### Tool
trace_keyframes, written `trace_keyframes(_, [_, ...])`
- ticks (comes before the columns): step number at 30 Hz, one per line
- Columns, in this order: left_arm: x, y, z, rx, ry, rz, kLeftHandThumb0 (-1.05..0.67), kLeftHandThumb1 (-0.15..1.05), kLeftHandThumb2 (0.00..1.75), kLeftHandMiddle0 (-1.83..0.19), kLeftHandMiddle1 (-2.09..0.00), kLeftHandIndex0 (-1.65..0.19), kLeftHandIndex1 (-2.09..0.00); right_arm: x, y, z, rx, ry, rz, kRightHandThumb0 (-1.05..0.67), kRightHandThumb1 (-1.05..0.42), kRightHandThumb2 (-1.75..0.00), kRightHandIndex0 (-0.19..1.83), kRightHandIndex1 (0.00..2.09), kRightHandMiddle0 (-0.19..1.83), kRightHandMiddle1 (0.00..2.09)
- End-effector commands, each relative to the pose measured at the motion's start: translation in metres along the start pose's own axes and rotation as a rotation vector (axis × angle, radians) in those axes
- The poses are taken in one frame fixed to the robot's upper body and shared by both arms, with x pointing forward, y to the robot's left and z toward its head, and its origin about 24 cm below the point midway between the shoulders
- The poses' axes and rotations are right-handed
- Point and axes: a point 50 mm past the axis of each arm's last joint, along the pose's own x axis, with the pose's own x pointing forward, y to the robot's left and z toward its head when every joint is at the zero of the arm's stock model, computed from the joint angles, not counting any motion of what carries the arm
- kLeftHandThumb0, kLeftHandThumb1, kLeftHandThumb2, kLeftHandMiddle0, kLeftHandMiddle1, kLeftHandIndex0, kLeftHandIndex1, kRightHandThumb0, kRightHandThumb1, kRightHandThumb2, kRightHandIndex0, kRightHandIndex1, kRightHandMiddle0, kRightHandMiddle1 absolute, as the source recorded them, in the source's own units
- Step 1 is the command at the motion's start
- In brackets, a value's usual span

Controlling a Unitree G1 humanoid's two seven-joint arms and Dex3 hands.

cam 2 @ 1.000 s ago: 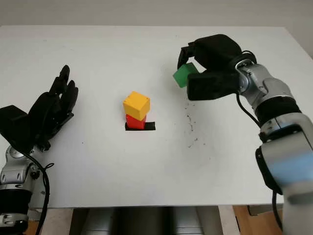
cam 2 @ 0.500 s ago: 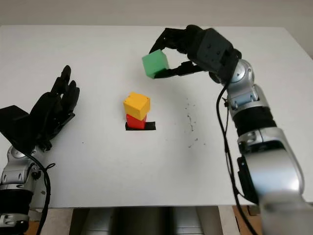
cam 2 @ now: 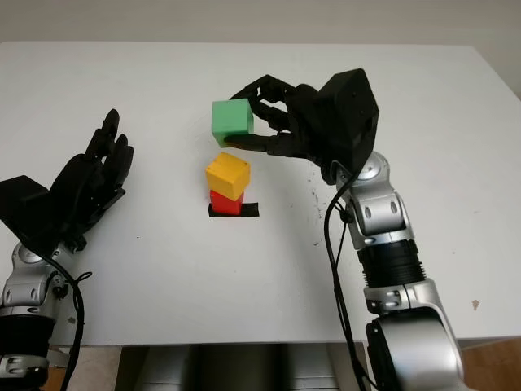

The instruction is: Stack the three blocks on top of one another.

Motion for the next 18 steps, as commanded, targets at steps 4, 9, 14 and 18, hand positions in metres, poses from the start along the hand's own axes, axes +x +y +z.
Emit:
trace_keyframes(4, [-0.003, 0.001, -0.003, 0.009, 0.004, -0.001, -0.74, 1.05, 0.5, 0.19, 0.0, 0.19, 0.0, -0.004, 0.005, 0.003, 0.138, 0.001, 0.01, -0.41, -1.0, -0.06, 0.19, 0.02, 0.14, 1.77])
trace_keyframes(9, [-0.003, 0.002, -0.003, 0.012, 0.011, 0.004, -0.74, 1.05, 0.5, 0.19, 0.0, 0.19, 0.0, -0.007, 0.01, -0.001, 0.196, 0.036, 0.024, -0.43, -1.0, -0.06, 0.22, 0.04, 0.18, 1.77])
trace_keyframes(14, [-0.004, 0.002, -0.003, 0.024, 0.012, 0.0, -0.75, 1.05, 0.5, 0.19, 0.0, 0.19, 0.0, -0.009, 0.01, -0.005, 0.221, 0.054, 0.057, -0.42, -1.01, -0.05, 0.2, 0.03, 0.16, 1.77])
trace_keyframes(18, [-0.004, 0.001, -0.003, 0.017, 0.006, 0.0, -0.75, 1.05, 0.49, 0.19, 0.0, 0.19, 0.0, -0.009, 0.009, -0.009, 0.199, 0.068, 0.04, -0.42, -1.0, -0.05, 0.2, 0.04, 0.18, 1.77])
